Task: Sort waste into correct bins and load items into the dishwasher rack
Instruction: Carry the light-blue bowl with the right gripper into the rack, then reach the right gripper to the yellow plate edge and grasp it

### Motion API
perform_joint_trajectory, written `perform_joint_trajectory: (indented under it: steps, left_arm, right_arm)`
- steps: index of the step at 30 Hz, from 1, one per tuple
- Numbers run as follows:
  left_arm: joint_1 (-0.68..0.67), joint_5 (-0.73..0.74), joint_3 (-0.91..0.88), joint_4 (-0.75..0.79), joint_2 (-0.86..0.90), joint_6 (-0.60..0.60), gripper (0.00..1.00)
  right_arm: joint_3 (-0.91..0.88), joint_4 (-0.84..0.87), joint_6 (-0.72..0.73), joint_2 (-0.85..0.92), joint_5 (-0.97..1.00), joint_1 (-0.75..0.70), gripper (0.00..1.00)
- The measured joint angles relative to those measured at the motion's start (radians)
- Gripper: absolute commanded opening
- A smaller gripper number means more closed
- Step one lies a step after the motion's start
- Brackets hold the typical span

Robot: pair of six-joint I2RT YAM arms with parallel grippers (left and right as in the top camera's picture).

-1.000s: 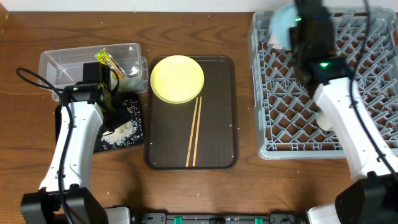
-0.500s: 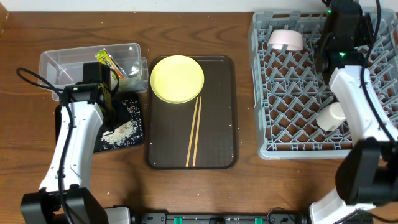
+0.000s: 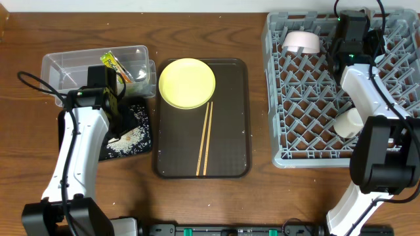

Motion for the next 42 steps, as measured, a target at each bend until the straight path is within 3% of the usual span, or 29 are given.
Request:
perform_joint_trajectory:
  steps: [20, 28, 36, 42]
  left_arm:
    - [0.0, 0.0, 0.0, 0.0, 0.0, 0.0, 0.72]
    - [0.0, 0.0, 0.0, 0.0, 0.0, 0.0, 0.72]
    - [0.0, 0.0, 0.0, 0.0, 0.0, 0.0, 0.72]
    - [0.0, 0.0, 0.0, 0.0, 0.0, 0.0, 0.72]
  right_arm:
    - [0.013, -0.319, 0.28, 0.001, 0.148, 0.116, 0.05]
    - [0.012, -0.482, 0.473, -0.002, 0.103, 0.166, 0.32]
    - [0.01, -0.58, 0.61, -0.067, -0.171, 0.191, 0.65]
    - [0.01, -0.592, 0.652, -0.186, -0.41, 0.192, 0.73]
